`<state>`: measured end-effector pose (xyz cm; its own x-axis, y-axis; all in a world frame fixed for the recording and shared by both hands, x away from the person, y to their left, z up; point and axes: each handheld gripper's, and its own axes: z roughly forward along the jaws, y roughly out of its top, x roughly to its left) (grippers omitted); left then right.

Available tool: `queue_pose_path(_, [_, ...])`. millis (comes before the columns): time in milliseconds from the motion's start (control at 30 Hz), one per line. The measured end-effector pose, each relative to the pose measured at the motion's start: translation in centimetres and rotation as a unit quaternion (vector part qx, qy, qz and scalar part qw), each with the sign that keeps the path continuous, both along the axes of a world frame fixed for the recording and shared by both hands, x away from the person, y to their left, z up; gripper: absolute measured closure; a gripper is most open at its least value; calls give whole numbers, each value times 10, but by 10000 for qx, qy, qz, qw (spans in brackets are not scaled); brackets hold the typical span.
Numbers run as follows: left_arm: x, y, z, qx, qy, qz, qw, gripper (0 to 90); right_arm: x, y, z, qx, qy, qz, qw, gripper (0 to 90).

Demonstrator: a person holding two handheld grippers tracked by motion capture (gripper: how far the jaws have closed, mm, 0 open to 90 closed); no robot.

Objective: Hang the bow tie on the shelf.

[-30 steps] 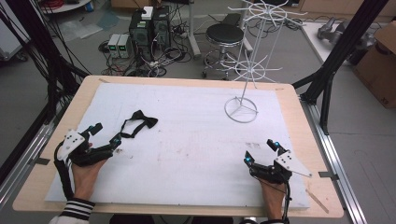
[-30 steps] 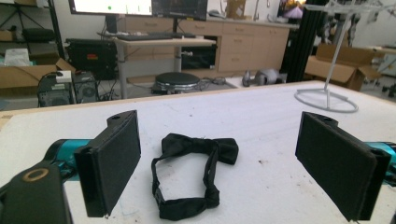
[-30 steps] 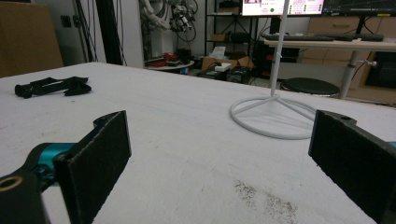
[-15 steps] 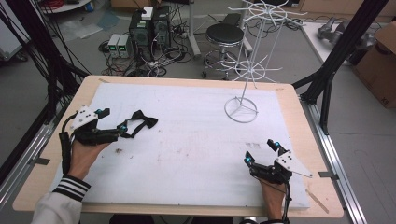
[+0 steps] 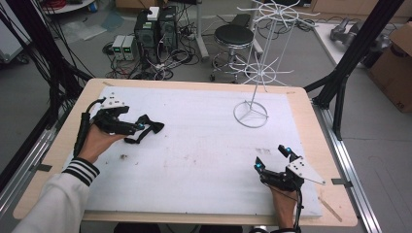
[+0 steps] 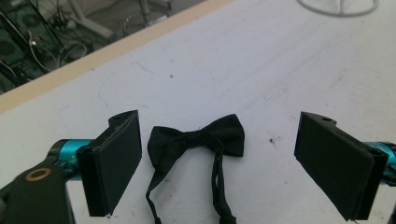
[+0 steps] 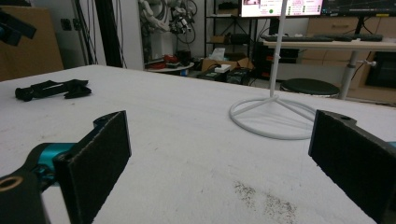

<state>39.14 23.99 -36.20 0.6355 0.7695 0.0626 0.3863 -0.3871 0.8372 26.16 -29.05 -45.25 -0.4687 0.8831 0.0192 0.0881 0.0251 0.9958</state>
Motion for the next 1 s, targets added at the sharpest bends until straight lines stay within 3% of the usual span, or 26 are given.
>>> queue_pose_path(33, [8, -3, 2, 165, 166, -63, 9997, 153, 0, 0, 0, 3, 2, -1, 10000, 46])
queue_pose_path(133, [18, -9, 0, 358, 384, -124, 9985, 153, 0, 0, 0, 2, 1, 0, 10000, 46])
queue_pose_path(267, [25, -16, -6, 427, 516, -146, 9976, 184, 0, 0, 0, 7, 4, 1, 10000, 46])
queue_pose_path(333, [30, -21, -14, 624, 695, -135, 9955, 183, 0, 0, 0, 12, 9, 2, 10000, 46])
queue_pose_path(400, [33, -24, -20, 664, 850, -131, 9941, 183, 0, 0, 0, 15, 14, 9, 10000, 46])
queue_pose_path(633, [38, -35, -32, 951, 965, -123, 9907, 213, 0, 0, 0, 10, 7, 1, 10000, 46])
queue_pose_path(767, [40, -38, -38, 1169, 1117, -93, 9868, 256, 0, 0, 0, 15, 7, -1, 10000, 46])
queue_pose_path(900, [41, -39, -43, 1273, 1273, -66, 9836, 305, 0, 0, 0, 30, 25, 0, 10000, 46])
queue_pose_path(1000, [43, -38, -44, 1261, 1359, -24, 9827, 372, 0, 0, 0, 32, 25, -4, 10000, 46])
